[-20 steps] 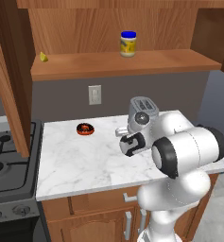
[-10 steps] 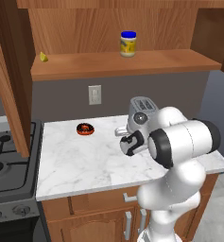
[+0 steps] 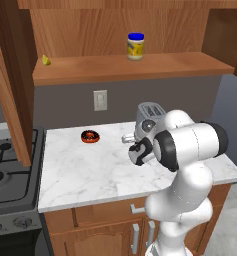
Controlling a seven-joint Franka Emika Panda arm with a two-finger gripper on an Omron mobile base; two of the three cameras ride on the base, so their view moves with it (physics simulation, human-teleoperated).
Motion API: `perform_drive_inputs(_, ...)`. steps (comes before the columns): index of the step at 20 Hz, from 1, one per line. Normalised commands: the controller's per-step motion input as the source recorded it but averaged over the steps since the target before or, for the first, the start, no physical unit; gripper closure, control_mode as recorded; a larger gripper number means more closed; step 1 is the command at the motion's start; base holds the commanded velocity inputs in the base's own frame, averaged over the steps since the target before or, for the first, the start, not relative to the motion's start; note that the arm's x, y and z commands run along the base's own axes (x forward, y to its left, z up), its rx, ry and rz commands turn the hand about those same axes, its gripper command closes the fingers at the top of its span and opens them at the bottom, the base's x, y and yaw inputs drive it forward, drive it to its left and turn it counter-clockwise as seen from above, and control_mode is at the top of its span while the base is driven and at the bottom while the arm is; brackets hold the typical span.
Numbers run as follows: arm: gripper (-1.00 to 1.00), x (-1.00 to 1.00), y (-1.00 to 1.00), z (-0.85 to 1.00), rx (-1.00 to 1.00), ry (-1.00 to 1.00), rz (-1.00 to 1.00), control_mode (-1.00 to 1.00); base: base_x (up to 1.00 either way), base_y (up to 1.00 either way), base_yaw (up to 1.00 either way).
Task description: Pick the condiment bottle and mayonnaise from the counter and place them in the cabinet.
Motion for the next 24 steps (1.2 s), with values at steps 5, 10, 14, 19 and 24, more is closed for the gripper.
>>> perform_drive_inputs(5,1.00,0.00,0.00,-0.01,0.00,-0.05,0.00,-1.00,0.00,0.00,0.00)
perform_drive_inputs(10,1.00,-0.04,0.05,0.40,0.01,-0.13,-0.06,-1.00,0.00,0.00,0.00)
perform_drive_inputs(14,1.00,-0.21,0.02,0.91,0.04,-0.16,-0.06,-1.00,0.00,0.00,0.00)
perform_drive_inputs(19,1.00,-0.34,0.02,1.00,0.01,-0.08,-0.01,-1.00,0.00,0.00,0.00)
perform_drive_inputs(24,1.00,-0.44,0.00,1.00,0.00,-0.02,0.00,-1.00,0.00,0.00,0.00)
